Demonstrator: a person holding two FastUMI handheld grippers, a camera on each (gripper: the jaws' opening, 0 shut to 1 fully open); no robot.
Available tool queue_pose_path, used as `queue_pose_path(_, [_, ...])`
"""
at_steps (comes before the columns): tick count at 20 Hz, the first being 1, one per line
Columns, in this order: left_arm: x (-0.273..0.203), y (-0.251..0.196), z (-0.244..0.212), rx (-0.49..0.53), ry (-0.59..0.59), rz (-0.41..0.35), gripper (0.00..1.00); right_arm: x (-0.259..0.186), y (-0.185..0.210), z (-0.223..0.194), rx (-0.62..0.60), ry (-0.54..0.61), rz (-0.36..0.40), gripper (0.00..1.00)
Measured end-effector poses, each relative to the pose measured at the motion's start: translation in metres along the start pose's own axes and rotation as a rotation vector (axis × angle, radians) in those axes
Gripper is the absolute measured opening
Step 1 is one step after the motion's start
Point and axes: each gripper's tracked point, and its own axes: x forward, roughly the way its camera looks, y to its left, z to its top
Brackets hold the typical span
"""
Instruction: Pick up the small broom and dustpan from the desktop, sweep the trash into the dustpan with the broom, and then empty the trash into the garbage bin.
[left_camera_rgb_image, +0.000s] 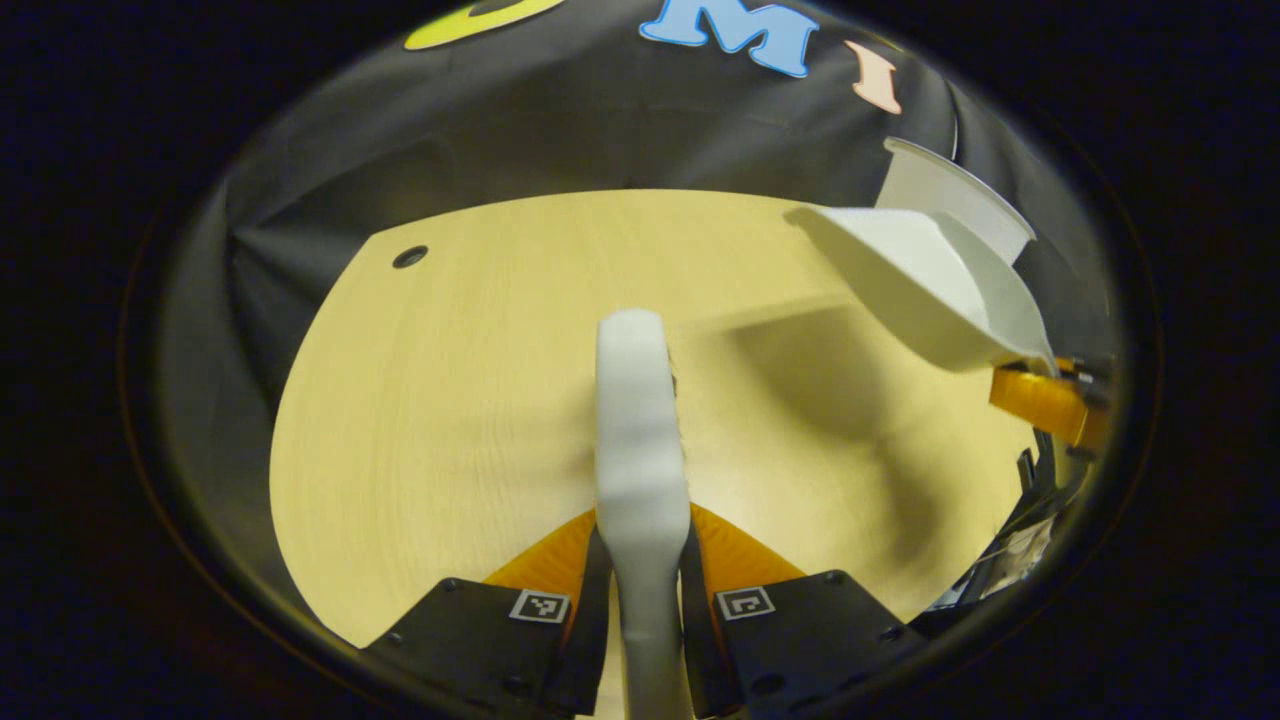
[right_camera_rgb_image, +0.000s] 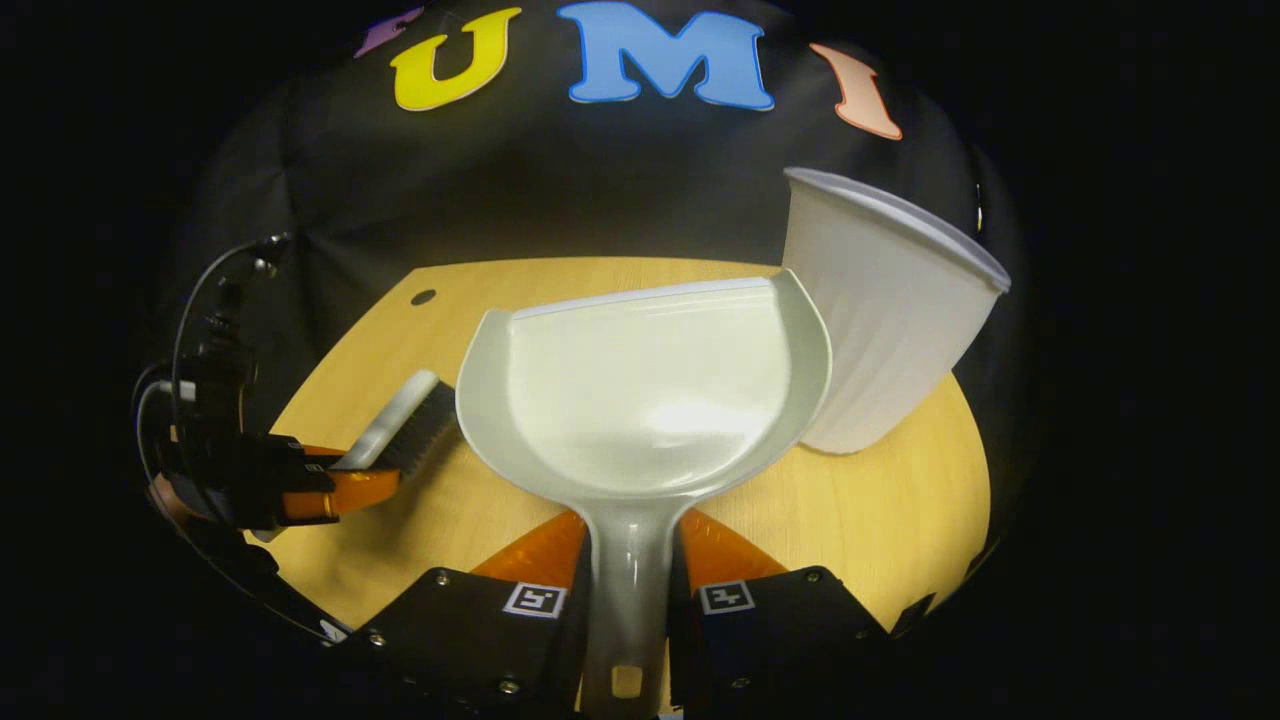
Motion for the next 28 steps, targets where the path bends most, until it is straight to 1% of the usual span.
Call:
queue_pose_path(3, [0.002,0.003,-0.009,-0.022,0.023,0.015,0.39,0.018,0.0,-0.031,0.008,0.078,-0.007,0.34])
queue_pose_path(4, [0.001,0.004,-0.011,-0.023,0.029,0.023,0.41,0.022,0.001,-0.036,0.019,0.095,0.0,0.34])
queue_pose_path(6, [0.001,0.007,-0.016,-0.035,0.04,0.03,0.39,0.025,0.003,-0.041,0.052,0.115,0.022,0.34])
queue_pose_path(7, [0.003,0.007,-0.017,-0.036,0.04,0.033,0.41,0.025,0.002,-0.041,0.068,0.123,0.03,0.34])
queue_pose_path(10, [0.007,0.007,-0.02,-0.036,0.037,0.038,0.41,0.026,-0.001,-0.049,0.106,0.143,0.042,0.34])
queue_pose_path(13, [-0.007,0.006,-0.004,-0.045,0.034,0.024,0.41,0.027,-0.001,-0.055,0.116,0.17,0.036,0.35])
queue_pose_path(15, [-0.012,0.01,0.007,-0.053,0.03,0.022,0.43,0.024,0.0,-0.054,0.128,0.175,0.037,0.35])
queue_pose_path(17, [-0.017,0.012,0.008,-0.065,0.02,0.017,0.46,0.02,-0.001,-0.052,0.124,0.164,0.023,0.37])
queue_pose_path(18, [-0.021,0.017,0.005,-0.069,0.019,0.014,0.45,0.021,0.0,-0.052,0.118,0.163,0.02,0.37])
queue_pose_path(20, [-0.033,0.023,0.007,-0.073,0.004,0.01,0.46,0.014,-0.002,-0.05,0.116,0.154,0.002,0.37])
queue_pose_path(21, [-0.039,0.026,0.009,-0.07,-0.006,0.009,0.49,0.011,-0.001,-0.048,0.119,0.153,0.001,0.38])
queue_pose_path(22, [-0.041,0.027,0.011,-0.067,-0.015,0.012,0.5,0.007,-0.001,-0.047,0.124,0.155,-0.005,0.39])
queue_pose_path(23, [-0.046,0.03,0.012,-0.064,-0.02,0.016,0.53,0.004,0.0,-0.045,0.126,0.15,-0.002,0.43])
queue_pose_path(24, [-0.05,0.031,0.012,-0.065,-0.024,0.015,0.58,-0.001,-0.002,-0.044,0.124,0.147,-0.012,0.52])
queue_pose_path(25, [-0.053,0.029,0.013,-0.062,-0.031,0.018,0.63,-0.004,-0.003,-0.041,0.123,0.137,-0.01,0.58])
queue_pose_path(28, [-0.061,0.023,0.021,-0.04,-0.079,0.018,0.81,-0.017,-0.008,-0.036,0.113,0.114,-0.016,0.71])
